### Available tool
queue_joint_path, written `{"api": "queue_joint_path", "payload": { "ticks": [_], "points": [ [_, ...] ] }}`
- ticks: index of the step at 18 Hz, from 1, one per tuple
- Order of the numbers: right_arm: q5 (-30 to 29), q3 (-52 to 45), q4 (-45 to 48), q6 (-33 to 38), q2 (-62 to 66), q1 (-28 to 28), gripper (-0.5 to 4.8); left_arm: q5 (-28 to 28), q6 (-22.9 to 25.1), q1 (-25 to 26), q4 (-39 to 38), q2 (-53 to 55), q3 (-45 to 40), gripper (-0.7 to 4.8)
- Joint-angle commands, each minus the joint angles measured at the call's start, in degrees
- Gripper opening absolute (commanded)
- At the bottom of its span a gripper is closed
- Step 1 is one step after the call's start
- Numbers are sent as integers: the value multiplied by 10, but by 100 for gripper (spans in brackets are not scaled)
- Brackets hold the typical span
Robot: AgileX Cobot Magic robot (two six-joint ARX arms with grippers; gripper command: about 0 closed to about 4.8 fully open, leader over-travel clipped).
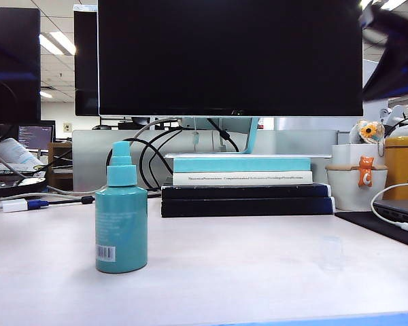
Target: Pick up the sprayer with the left hand, pick up its lid with the right hand then put the lid on the sprayer.
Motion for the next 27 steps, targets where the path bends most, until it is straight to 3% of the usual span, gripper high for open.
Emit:
{"api": "queue_joint_path", "payload": {
  "ticks": [1, 2, 4, 7, 8, 10, 11, 15, 19, 22, 27],
  "points": [
    [-71, 4, 3, -52, 24, 0, -2, 8, 87, -49, 11, 40, 3, 297],
    [-87, 4, 3, -54, 30, 0, -2, -6, 108, -68, 11, 52, 2, 479],
    [-95, 4, 3, -54, 38, 0, -1, -70, 122, -97, 11, 64, 2, 479],
    [-116, 4, -1, -65, 41, -8, 1, -88, 145, -104, -1, 74, 2, 479],
    [-133, 4, -3, -73, 41, -8, 33, -96, 148, -104, -12, 74, 2, 479],
    [-138, 4, -4, -85, 42, -8, 186, -86, 157, -104, -12, 78, 2, 479],
    [-146, 4, -4, -85, 42, -8, 220, -78, 157, -104, -11, 83, 2, 479],
    [-193, 4, -8, -83, 70, -8, 222, -23, 158, -104, 22, 170, -2, 479],
    [-202, 4, -10, -78, 73, -7, 222, 13, 163, -104, 97, 266, -5, 479],
    [-202, 4, -12, -78, 73, -7, 222, 35, 174, -104, 175, 354, -5, 479],
    [-199, 4, -43, -80, 75, -7, 221, 79, 139, -104, 322, 461, -4, 479]
  ]
}}
